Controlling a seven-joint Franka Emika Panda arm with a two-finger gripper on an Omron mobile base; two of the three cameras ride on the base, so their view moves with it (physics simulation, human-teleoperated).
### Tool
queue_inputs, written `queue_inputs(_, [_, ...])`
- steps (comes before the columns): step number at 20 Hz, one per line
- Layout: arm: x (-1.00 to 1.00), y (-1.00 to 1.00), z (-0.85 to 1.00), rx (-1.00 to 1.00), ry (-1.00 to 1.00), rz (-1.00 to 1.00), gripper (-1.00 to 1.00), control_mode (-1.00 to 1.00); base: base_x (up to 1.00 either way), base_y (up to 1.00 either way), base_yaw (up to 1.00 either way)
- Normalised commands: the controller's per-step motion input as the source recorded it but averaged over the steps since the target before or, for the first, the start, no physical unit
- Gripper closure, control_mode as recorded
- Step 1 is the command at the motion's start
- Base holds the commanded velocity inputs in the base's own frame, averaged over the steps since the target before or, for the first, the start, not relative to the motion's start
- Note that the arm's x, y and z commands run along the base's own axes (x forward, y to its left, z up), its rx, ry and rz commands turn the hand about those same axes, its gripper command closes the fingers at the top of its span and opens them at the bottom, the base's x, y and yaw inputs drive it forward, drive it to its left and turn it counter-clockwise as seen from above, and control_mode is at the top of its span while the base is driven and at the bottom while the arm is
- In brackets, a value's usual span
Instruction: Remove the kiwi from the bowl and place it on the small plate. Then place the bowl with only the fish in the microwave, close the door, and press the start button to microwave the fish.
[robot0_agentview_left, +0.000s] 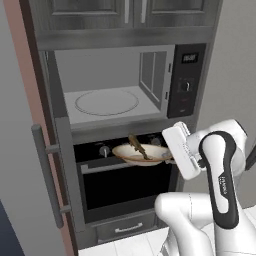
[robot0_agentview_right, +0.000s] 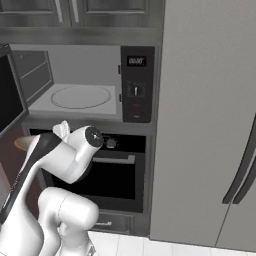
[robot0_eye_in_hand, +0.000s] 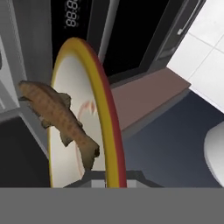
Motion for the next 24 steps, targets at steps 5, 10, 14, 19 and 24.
queue_inputs(5, [0.55, 0.11, 0.53, 0.00, -0.31, 0.00, 1.00, -1.00, 0.00, 0.00, 0.00])
queue_inputs(10, [0.73, 0.17, 0.61, 0.00, -0.30, 0.00, 1.00, -1.00, 0.00, 0.00, 0.00])
queue_inputs(14, [0.92, 0.06, 0.24, 0.00, -0.04, 0.00, 1.00, -1.00, 0.00, 0.00, 0.00])
queue_inputs(19, [1.00, 0.00, 0.04, 0.00, 0.03, 0.00, 1.00, -1.00, 0.00, 0.00, 0.00])
queue_inputs(24, [1.00, 0.03, 0.00, 0.00, 0.05, 0.05, 1.00, -1.00, 0.00, 0.00, 0.00])
